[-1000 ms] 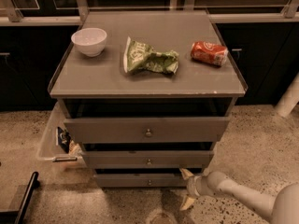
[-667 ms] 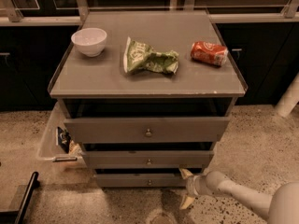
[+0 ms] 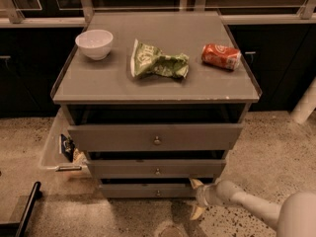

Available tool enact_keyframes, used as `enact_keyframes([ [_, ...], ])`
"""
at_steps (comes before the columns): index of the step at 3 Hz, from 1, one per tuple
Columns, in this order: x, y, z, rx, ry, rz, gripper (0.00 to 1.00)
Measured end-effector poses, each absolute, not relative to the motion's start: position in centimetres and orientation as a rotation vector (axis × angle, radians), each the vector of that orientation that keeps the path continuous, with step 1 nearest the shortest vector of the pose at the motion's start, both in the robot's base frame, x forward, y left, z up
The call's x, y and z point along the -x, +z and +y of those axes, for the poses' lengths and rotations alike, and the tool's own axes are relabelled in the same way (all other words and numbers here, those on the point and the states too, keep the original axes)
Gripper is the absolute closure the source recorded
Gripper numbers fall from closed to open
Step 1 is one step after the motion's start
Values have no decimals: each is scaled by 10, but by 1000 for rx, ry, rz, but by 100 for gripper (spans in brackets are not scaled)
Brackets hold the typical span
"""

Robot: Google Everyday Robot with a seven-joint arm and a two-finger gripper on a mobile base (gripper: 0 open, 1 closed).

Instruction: Open bottom drawer

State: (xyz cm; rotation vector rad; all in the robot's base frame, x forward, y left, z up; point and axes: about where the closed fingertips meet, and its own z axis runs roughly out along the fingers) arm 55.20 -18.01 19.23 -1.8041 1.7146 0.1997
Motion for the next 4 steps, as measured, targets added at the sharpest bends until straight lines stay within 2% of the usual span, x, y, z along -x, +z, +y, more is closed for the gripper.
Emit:
enact_keyframes([
  [4, -581, 155, -188, 1831, 236, 1753, 0],
])
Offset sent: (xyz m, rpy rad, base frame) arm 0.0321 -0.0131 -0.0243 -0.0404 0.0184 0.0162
